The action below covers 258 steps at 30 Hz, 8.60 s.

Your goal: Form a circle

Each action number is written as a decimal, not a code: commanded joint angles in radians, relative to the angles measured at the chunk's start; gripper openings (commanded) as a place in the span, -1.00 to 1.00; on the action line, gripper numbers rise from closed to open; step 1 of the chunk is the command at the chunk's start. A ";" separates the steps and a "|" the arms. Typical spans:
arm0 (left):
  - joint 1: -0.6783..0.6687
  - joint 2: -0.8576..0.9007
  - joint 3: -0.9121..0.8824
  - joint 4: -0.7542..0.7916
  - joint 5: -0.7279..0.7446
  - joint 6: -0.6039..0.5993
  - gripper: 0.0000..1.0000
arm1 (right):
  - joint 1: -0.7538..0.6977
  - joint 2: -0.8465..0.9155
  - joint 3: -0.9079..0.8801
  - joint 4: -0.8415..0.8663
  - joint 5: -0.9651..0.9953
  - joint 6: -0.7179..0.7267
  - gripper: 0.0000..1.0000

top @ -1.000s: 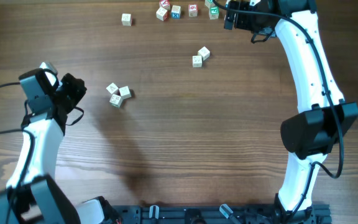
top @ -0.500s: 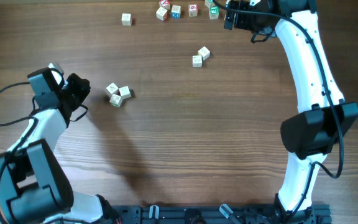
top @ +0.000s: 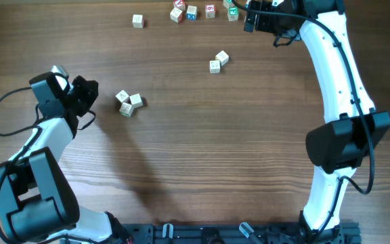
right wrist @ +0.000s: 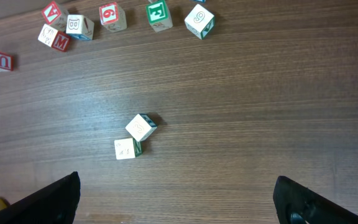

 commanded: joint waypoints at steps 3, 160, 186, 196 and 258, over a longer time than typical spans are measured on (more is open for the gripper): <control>-0.012 0.023 0.000 0.002 0.009 -0.010 -0.92 | 0.001 -0.034 0.010 0.002 0.016 0.002 0.99; -0.062 0.110 0.000 -0.058 0.024 0.077 -0.92 | 0.001 -0.034 0.010 0.002 0.016 0.002 0.99; -0.062 0.159 0.000 0.087 0.002 0.073 -0.92 | 0.001 -0.034 0.010 0.002 0.016 0.001 1.00; -0.062 0.159 0.000 0.072 0.118 0.065 -0.92 | 0.001 -0.034 0.010 0.002 0.016 0.001 0.99; 0.043 -0.775 0.008 -0.448 -0.099 0.345 -0.89 | 0.001 -0.034 0.010 0.003 0.016 0.001 1.00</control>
